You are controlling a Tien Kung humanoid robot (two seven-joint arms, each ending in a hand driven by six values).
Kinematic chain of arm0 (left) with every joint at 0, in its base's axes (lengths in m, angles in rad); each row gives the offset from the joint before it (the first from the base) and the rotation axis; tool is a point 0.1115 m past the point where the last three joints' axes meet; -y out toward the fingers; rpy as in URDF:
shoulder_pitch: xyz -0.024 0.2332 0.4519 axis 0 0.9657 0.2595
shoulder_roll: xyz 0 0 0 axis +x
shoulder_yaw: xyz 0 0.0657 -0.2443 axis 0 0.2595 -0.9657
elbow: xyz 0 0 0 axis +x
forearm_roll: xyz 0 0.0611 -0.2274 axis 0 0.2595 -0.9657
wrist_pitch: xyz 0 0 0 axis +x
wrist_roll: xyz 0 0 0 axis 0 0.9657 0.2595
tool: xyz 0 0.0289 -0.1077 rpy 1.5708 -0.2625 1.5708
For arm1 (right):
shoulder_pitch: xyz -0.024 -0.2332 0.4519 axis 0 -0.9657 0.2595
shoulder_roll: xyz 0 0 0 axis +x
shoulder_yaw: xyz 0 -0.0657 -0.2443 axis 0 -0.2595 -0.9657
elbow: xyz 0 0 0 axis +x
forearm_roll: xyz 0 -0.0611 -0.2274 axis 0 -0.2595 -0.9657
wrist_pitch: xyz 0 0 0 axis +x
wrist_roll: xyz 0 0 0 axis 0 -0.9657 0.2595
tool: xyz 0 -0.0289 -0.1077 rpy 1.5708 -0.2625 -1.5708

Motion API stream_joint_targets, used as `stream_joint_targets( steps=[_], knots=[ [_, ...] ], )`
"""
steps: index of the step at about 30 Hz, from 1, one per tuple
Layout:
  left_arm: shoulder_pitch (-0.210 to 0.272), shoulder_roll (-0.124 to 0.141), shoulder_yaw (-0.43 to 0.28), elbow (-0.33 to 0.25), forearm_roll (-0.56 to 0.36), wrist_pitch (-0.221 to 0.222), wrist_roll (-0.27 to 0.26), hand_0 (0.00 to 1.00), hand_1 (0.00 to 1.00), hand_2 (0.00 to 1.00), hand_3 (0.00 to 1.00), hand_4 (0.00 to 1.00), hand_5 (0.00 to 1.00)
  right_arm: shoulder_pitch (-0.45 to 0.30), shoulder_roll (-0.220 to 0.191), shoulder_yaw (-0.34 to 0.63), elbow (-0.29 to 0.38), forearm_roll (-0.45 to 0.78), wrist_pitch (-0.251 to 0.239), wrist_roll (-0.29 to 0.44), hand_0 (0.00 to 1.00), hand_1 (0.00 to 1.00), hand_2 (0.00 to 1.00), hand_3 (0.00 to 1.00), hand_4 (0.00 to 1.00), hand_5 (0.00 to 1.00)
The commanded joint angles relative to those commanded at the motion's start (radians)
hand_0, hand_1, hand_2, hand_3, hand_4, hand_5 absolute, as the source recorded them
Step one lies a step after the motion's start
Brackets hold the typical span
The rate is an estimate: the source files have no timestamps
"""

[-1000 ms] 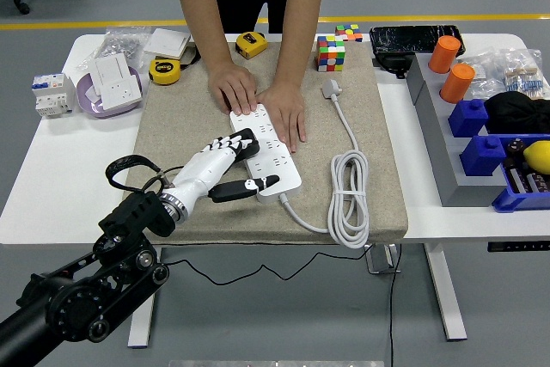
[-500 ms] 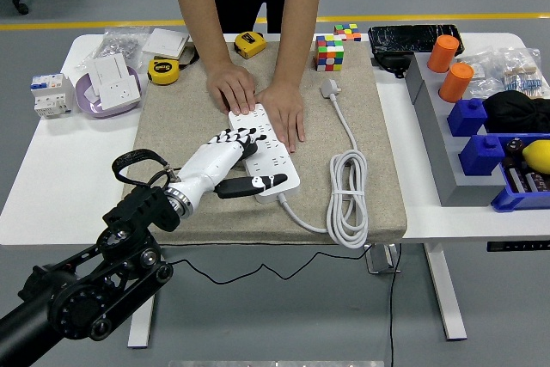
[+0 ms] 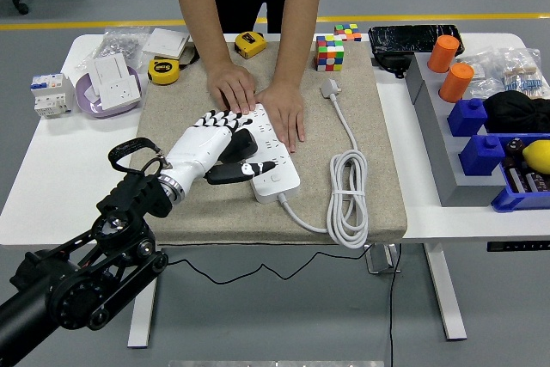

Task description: Pick up the plug,place it near the board,insert it into the board,press the button

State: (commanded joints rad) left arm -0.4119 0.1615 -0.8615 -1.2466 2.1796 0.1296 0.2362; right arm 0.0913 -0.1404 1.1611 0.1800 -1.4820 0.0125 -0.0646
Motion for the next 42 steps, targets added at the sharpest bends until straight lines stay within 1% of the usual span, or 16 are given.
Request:
stream_joint_targets(
  steps=[6,15,18,28,34,37,39,41,42],
  knots=[
    [-0.001,0.018,0.020,0.011,-0.012,-0.009,0.001,0.998,0.998,0.968,0.909,0.998,0.998,0.000,0.000,0.001,0.000,0.000,0.000,0.000,0.804,0.717,0.693,0.608,0.895,0.573],
    [-0.016,0.018,0.077,0.027,-0.032,-0.016,-0.001,0.998,0.998,0.963,0.903,0.998,0.998,0.002,-0.001,-0.002,0.000,0.004,-0.001,0.002,0.804,0.716,0.693,0.608,0.896,0.573],
    [-0.032,0.021,0.105,0.034,-0.041,-0.018,-0.003,0.998,0.998,0.959,0.901,0.998,0.998,0.002,-0.002,0.000,0.000,0.000,0.000,0.001,0.804,0.716,0.693,0.608,0.896,0.574],
    [-0.060,0.011,0.144,0.055,-0.035,-0.021,-0.004,0.998,0.998,0.956,0.901,0.998,0.998,0.002,-0.004,-0.009,0.000,0.004,0.000,0.002,0.804,0.716,0.693,0.608,0.896,0.574],
    [-0.065,0.006,0.147,0.066,-0.032,-0.021,-0.007,0.998,0.998,0.953,0.899,0.998,0.998,0.000,-0.004,-0.009,0.000,0.002,0.001,0.001,0.804,0.716,0.694,0.608,0.896,0.574],
    [-0.062,0.007,0.140,0.050,-0.031,-0.013,-0.014,0.998,0.998,0.951,0.898,0.998,0.998,-0.002,-0.004,-0.008,0.000,0.001,0.001,0.001,0.804,0.717,0.693,0.609,0.896,0.574],
    [-0.059,0.008,0.132,0.030,-0.033,0.001,-0.025,0.998,0.998,0.951,0.898,0.998,0.998,-0.003,-0.004,-0.007,0.000,-0.001,0.001,0.000,0.804,0.717,0.693,0.609,0.896,0.574],
    [-0.052,0.008,0.121,-0.002,-0.044,0.019,-0.040,0.998,0.998,0.951,0.898,0.998,0.998,-0.003,-0.005,-0.008,0.000,0.001,0.001,0.000,0.804,0.717,0.693,0.609,0.896,0.574],
    [-0.046,0.009,0.115,-0.026,-0.065,0.033,-0.052,0.998,0.998,0.953,0.901,0.998,0.998,-0.002,-0.005,-0.010,0.000,0.001,0.001,0.001,0.804,0.716,0.692,0.608,0.896,0.574]
  ],
)
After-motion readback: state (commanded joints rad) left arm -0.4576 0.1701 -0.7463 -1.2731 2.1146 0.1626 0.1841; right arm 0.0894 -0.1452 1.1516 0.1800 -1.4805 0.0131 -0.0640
